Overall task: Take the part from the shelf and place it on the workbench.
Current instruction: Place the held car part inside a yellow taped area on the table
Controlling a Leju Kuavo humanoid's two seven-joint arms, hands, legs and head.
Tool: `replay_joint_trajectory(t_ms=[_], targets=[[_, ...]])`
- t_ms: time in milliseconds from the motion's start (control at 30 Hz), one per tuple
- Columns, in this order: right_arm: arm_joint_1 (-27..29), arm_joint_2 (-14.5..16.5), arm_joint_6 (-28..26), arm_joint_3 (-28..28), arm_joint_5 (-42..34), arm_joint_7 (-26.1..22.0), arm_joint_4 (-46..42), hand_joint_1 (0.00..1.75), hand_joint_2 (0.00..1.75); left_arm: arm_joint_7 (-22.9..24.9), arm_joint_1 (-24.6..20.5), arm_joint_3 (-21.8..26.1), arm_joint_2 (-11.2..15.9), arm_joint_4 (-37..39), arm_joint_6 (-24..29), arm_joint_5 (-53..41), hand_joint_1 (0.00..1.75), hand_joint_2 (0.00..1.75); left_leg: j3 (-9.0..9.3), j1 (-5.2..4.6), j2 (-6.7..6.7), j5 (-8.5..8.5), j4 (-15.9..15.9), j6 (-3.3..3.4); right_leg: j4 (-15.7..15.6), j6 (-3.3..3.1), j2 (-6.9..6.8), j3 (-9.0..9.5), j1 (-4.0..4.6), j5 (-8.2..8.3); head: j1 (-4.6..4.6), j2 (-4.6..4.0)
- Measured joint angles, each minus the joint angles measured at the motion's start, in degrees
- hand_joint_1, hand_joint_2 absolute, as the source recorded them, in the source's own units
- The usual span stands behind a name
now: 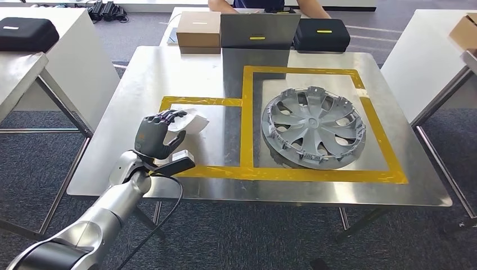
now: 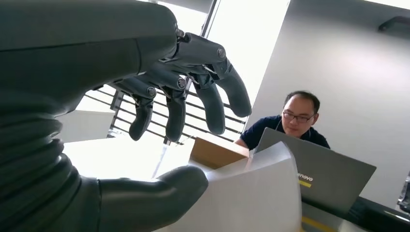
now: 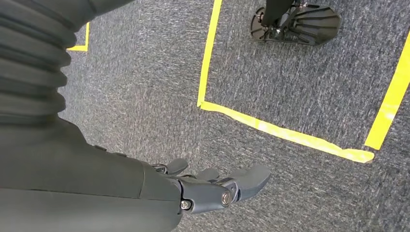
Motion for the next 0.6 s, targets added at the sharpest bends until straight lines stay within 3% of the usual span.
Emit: replay_joint_trajectory(t_ms=[33,400,500,600], targets=[[0.0,0.0,0.0,0.1,0.0,0.0,0.0,0.0,0.0,0.0,0.0,0.4,0.0,-0.1,0.0,-1.1,0.0,0.0,0.0,0.0,0.0,0.0,0.0,0.0,0.0,0.0,0.0,0.0,0.0,0.0,-0.01,0.0],[-0.1,0.2,0.0,0.8,-0.1,-0.2,0.0,0.0,0.0,-1.5,1.5,8.1,-1.7,-3.8,0.0,-6.0,0.0,0.0,0.0,0.0,0.0,0.0,0.0,0.0,0.0,0.0,-0.01,0.0,0.0,0.0,-0.01,0.0],[-0.1,0.3,-0.1,1.1,-0.5,-0.7,0.0,0.0,0.0,-1.5,2.6,7.6,-2.0,-5.5,-3.0,9.0,0.0,0.0,0.0,0.0,0.01,0.0,0.0,0.0,0.0,0.0,0.0,0.0,0.0,0.0,0.0,0.0],[0.0,0.3,0.0,1.1,-1.2,-2.1,0.0,0.0,0.0,-1.5,4.9,5.2,-1.8,-10.0,-10.5,29.7,0.0,0.0,0.0,0.0,-0.01,0.0,0.0,0.0,0.0,-0.01,-0.01,0.0,0.0,-0.01,0.0,0.0]])
